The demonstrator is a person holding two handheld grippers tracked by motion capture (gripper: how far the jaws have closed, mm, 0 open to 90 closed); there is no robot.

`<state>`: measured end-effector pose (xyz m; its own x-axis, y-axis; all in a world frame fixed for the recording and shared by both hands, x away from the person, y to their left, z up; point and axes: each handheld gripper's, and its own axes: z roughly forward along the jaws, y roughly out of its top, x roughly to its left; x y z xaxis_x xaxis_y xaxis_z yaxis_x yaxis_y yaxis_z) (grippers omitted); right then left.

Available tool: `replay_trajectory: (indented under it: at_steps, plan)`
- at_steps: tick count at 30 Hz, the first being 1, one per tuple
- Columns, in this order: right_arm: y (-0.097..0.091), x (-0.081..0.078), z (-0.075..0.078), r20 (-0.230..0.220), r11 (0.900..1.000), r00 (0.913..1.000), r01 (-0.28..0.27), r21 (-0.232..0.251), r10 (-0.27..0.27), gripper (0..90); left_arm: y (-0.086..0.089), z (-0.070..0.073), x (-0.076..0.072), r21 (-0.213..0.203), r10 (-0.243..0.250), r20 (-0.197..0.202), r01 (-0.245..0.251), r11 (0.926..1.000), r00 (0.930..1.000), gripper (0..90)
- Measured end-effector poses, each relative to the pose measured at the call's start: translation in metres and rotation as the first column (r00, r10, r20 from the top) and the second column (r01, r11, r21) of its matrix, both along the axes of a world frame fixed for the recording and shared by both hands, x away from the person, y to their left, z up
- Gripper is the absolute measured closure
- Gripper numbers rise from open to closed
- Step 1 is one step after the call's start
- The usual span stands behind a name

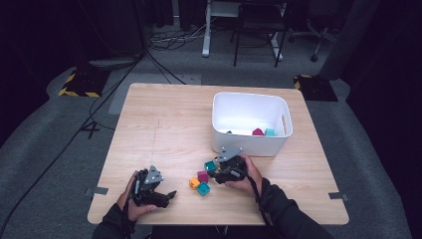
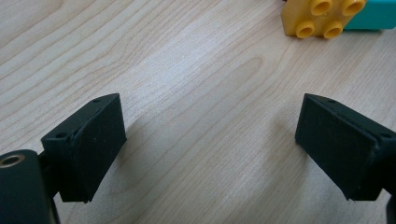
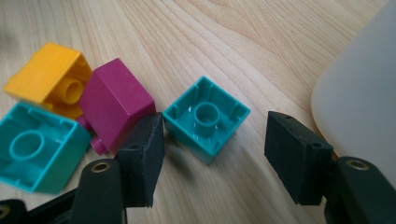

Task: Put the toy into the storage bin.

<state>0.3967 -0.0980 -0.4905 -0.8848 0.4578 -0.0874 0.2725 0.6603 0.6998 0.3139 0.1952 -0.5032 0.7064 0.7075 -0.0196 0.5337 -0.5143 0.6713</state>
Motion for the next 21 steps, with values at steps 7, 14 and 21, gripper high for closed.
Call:
replay_trajectory:
  at_steps: [7,14,21]
  plan:
    - [0.0071,0.0064,-0.0047,-0.031,0.9990,0.9989,0.035,0.026,-0.034,38.5,0.0000,-0.0001,0.0000,0.000,0.000,0.001,0.000,1.0000,1.0000,8.8]
    - [0.0085,0.0096,-0.0063,-0.041,0.9972,0.9978,0.055,0.050,-0.053,47.5,0.0004,0.0003,0.0001,0.004,-0.003,-0.001,0.003,1.0000,1.0000,8.8]
    - [0.0039,0.0073,-0.0042,-0.043,0.9962,0.9968,0.069,0.054,-0.067,48.0,0.0003,0.0001,0.0001,0.003,-0.001,0.003,0.001,1.0000,1.0000,8.8]
